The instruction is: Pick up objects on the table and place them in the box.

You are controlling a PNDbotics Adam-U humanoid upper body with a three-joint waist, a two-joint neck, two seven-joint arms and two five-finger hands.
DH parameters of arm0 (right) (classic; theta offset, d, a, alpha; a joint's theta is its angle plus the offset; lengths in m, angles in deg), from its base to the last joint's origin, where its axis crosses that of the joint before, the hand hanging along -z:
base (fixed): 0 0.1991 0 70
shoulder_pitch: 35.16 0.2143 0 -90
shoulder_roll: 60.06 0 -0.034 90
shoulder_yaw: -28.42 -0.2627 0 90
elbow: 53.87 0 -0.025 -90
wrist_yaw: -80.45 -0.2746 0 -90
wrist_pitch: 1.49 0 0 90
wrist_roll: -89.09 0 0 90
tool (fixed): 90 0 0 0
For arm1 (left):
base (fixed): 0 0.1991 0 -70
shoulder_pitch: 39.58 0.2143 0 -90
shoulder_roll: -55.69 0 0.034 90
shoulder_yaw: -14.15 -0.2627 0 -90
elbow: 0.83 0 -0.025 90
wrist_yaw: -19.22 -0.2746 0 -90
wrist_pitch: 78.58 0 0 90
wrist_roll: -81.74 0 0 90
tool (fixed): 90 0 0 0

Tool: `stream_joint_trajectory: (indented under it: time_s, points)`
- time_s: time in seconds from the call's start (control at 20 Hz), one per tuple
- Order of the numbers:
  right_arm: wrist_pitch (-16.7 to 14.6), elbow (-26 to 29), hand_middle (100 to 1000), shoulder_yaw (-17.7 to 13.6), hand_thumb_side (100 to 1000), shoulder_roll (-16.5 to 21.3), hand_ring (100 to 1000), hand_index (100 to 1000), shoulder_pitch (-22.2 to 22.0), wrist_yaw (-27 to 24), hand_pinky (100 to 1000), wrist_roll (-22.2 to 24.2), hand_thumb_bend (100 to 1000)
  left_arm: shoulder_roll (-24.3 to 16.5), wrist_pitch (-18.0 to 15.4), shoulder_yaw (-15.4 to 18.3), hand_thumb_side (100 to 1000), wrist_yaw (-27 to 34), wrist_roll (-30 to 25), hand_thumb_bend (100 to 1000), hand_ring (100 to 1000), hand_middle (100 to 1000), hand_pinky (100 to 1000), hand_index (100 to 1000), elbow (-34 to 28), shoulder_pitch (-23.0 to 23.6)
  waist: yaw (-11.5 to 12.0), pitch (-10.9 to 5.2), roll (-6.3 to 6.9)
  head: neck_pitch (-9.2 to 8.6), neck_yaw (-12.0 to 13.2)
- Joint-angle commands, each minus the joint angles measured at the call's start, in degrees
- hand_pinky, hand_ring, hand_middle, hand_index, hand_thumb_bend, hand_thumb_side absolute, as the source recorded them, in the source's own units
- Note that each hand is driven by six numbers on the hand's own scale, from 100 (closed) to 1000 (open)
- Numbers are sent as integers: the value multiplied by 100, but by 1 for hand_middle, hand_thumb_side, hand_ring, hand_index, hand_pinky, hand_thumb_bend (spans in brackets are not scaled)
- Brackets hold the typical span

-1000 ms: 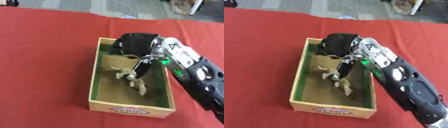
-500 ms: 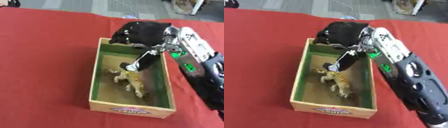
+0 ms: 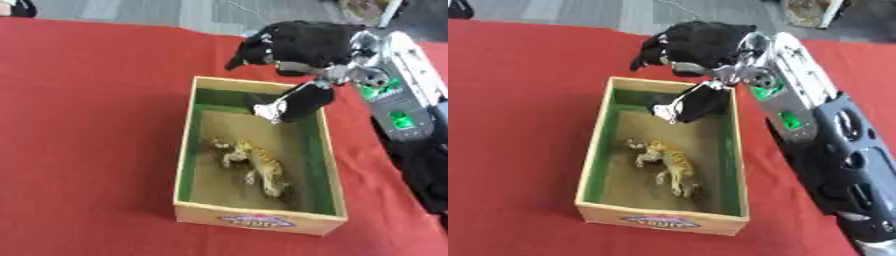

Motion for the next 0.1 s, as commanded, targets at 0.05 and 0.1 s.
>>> stream_joint_trajectory:
  time_s: [0.05, 0.1]
  points:
    - [-22, 388, 708, -503, 719, 24, 733, 835, 98, -321, 843, 36, 100, -25, -7, 68, 756, -20, 42, 100, 506, 539, 521, 685, -97, 1, -40, -133, 49, -23, 40]
    - [71, 426, 689, -654, 726, 19, 711, 822, 82, -414, 841, -57, 100, -22, -8, 74, 757, -25, 53, 100, 506, 539, 521, 685, -97, 4, -59, -134, 60, -19, 55]
